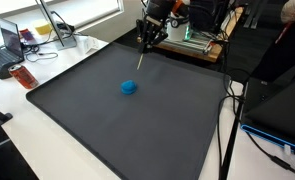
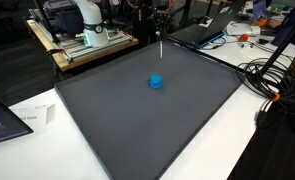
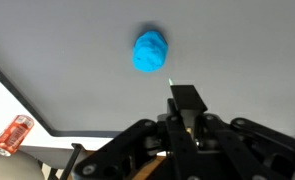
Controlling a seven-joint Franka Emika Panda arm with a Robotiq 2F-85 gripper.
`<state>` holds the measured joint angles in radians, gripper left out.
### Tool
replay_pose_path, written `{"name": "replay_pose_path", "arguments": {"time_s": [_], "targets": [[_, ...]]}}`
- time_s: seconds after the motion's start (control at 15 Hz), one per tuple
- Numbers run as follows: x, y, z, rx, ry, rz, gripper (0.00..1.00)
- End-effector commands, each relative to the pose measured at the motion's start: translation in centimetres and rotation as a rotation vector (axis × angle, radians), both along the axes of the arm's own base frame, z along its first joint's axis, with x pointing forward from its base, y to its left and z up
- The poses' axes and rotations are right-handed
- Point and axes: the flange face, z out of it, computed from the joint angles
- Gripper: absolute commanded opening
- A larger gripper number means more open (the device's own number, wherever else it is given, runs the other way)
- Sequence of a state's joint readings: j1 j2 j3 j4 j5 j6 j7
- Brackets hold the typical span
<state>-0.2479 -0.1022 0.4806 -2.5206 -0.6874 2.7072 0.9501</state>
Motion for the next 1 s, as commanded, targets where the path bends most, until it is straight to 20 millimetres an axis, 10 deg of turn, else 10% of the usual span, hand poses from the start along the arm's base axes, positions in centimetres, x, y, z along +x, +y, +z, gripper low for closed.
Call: {"name": "replay_pose_path", "arguments": {"time_s": [0.0,0.93], "targets": [[2.0,2.9,-0.2,-0.073,0.019,-0.028,0.03],[11.8,10.4,-5.7,-0.281,0.244,-0.155,0.03]]}}
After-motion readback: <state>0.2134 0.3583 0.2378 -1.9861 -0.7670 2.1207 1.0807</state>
